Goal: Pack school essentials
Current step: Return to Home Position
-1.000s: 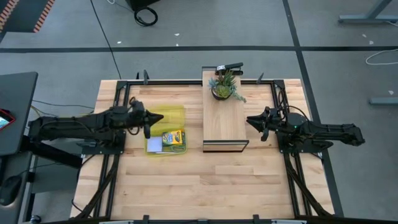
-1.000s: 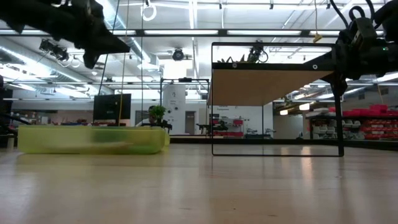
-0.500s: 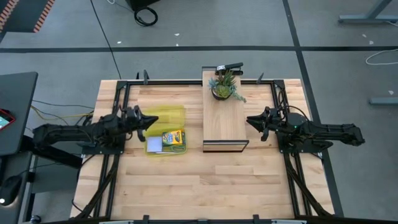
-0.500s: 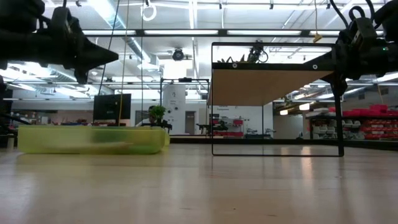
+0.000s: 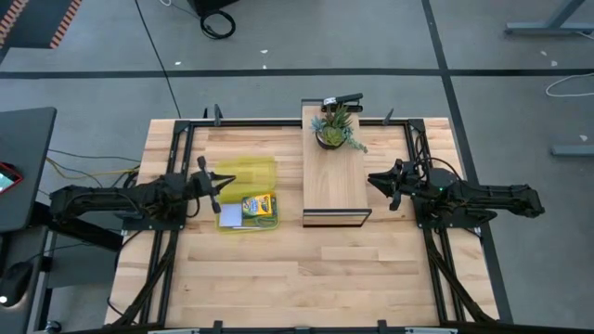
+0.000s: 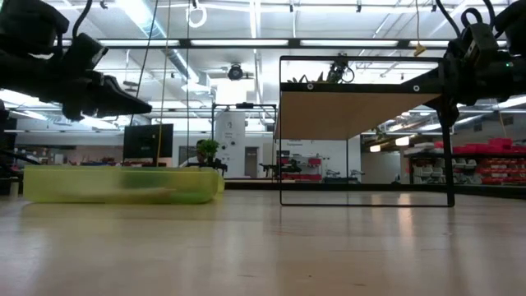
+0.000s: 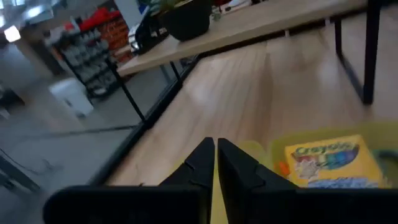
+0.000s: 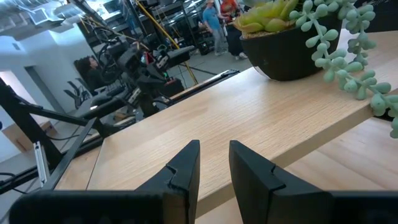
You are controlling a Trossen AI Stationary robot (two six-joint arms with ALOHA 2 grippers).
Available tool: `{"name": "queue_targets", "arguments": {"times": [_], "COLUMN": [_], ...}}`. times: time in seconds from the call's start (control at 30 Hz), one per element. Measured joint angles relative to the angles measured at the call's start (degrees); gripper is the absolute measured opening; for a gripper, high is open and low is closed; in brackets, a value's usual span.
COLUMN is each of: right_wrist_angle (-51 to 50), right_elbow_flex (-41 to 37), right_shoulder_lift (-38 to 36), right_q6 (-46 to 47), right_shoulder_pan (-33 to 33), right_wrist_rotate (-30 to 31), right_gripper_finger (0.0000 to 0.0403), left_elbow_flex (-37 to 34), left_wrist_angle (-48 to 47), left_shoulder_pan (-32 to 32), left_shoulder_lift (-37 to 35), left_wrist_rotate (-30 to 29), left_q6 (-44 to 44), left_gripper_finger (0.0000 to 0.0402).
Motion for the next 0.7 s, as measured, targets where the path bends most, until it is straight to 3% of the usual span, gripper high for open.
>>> {"name": "queue_targets", "arguments": {"times": [0.17, 0.7], "right_wrist_angle": [0.0, 0.0], "right_elbow_flex": [0.0, 0.0], "right_shoulder_lift": [0.0, 0.0], "right_q6": [0.0, 0.0], "right_shoulder_pan": [0.0, 0.0], "right_wrist_rotate": [0.0, 0.0], "right_gripper_finger": [0.0093, 0.0093], "left_elbow_flex": [0.0, 0.0], "left_wrist_angle": [1.2, 1.5], "left_shoulder_pan": [0.0, 0.0], "left_shoulder_lift": [0.1, 0.1], "left_wrist_rotate": [0.0, 0.0], "left_q6": [6.1, 5.5], "left_gripper_finger": [0.0034, 0.0032]}}
